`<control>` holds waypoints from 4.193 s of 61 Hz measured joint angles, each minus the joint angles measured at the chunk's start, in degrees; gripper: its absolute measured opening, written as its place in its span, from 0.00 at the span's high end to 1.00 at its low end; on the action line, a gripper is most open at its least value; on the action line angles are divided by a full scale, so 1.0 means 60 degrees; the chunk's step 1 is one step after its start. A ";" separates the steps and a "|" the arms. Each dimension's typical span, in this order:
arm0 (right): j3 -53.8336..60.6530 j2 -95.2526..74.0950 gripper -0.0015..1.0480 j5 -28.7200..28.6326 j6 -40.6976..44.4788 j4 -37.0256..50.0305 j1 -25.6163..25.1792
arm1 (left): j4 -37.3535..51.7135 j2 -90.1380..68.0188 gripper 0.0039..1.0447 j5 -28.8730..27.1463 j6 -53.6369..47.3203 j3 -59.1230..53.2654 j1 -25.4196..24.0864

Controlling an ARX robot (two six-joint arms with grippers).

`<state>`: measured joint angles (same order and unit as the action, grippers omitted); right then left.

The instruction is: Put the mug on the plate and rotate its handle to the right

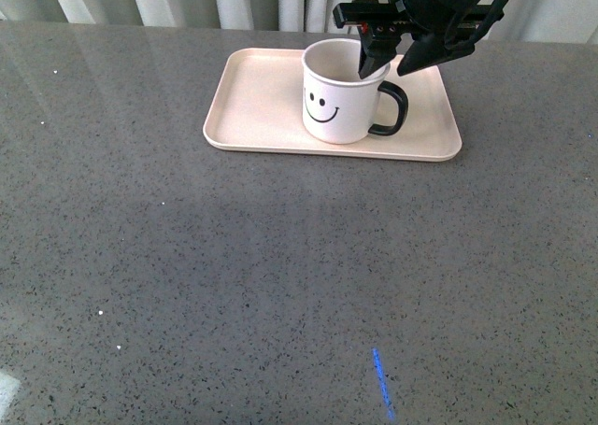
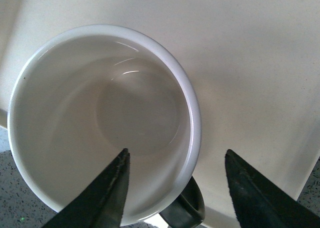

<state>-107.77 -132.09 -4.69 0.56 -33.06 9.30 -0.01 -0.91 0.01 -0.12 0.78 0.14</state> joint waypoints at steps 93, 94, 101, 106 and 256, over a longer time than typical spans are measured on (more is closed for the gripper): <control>-0.1155 0.0004 0.98 -0.2350 0.1712 -0.1362 -0.0787 | 0.0000 0.0000 0.09 0.0000 0.0000 0.0000 0.0000; -0.1209 -0.0044 0.98 -0.2371 0.1716 -0.1381 -0.0787 | 0.0000 0.0000 0.09 0.0000 0.0000 0.0000 0.0000; -0.1545 -0.0342 0.98 -0.2401 0.1814 -0.1548 -0.0827 | 0.0000 0.0000 0.09 0.0000 0.0000 0.0000 0.0000; -0.1756 -0.0521 0.98 -0.2408 0.1876 -0.1628 -0.0874 | 0.0000 0.0000 0.09 0.0000 0.0000 0.0000 0.0000; 1.1060 0.5974 0.94 0.0812 0.0033 1.4742 -0.1574 | 0.0000 0.0000 0.09 0.0000 0.0000 0.0000 0.0000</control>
<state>-41.41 -96.25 0.19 0.75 55.40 -0.14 -0.01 -0.91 0.01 -0.12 0.78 0.14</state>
